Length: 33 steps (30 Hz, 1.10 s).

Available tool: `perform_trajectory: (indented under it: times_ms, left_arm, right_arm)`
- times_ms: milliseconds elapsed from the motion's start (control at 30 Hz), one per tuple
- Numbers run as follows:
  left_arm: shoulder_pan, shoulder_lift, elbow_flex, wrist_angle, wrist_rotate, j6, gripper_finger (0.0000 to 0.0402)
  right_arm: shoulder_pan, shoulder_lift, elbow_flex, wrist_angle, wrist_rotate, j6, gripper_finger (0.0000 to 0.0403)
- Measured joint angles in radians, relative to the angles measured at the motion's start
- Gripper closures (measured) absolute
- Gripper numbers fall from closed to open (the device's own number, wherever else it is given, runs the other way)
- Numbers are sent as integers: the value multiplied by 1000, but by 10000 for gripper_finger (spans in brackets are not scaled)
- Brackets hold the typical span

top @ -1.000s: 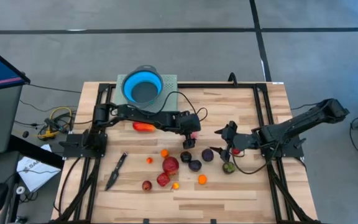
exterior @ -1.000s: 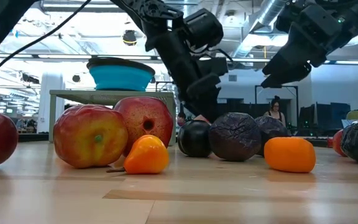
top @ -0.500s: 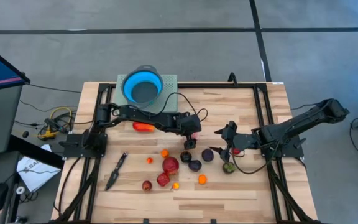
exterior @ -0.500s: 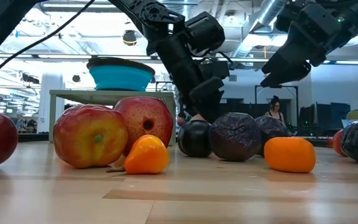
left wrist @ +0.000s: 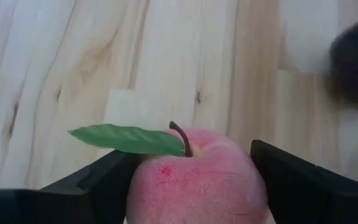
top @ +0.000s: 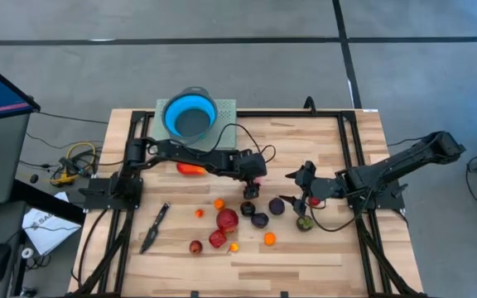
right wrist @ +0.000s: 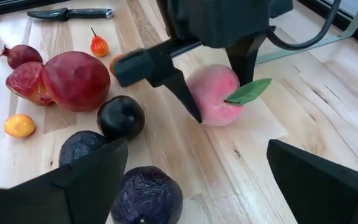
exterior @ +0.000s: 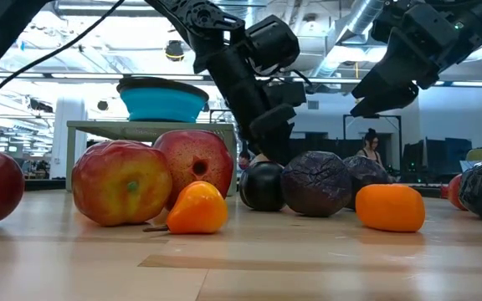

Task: Pick & Place Fruit
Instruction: Put the pink peach into the blue strainer bowl on the shelf

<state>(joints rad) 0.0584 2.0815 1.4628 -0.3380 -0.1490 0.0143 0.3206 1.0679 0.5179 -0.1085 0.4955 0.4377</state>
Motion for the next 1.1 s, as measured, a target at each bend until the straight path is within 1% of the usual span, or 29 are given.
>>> perform_trajectory:
  times_ms: [67,167,267,333,400,467,567,633,700,767,867,967,1100]
  left_arm:
    - [-7,-29,-1,5,10,0,108]
    - [-21,-111,0,36,48,-18,109]
    - [-42,-211,-1,74,52,-15,110]
    - [-56,-302,-10,95,40,8,110]
    - [-67,-408,-27,115,-7,42,110]
    - [-70,-518,-60,124,-85,85,110]
    - [-46,-694,-158,141,-215,117,110]
    - [0,-806,-239,151,-273,116,110]
    - [62,-899,-338,164,-296,112,110]
    - [151,-980,-428,221,-296,108,110]
    - [291,-1044,-535,301,-279,103,109]
    - [421,-1056,-594,356,-242,109,109]
    - [541,-995,-643,341,-161,109,109]
  right_arm:
    - [0,0,0,1,0,0,24]
    - [0,0,0,1,0,0,24]
    - [0,0,0,4,0,-1,24]
    - [0,0,0,8,0,-2,24]
    - [0,0,0,11,0,-3,24]
    - [0,0,0,16,0,-3,24]
    - [0,0,0,23,0,-16,24]
    - [0,0,0,39,0,-29,24]
    - [0,0,0,48,0,-42,24]
    - [-3,1,0,67,1,-60,24]
    - [-12,0,1,113,1,-85,24]
    - [-25,0,1,151,1,-108,24]
    - [-43,0,1,179,1,-126,24]
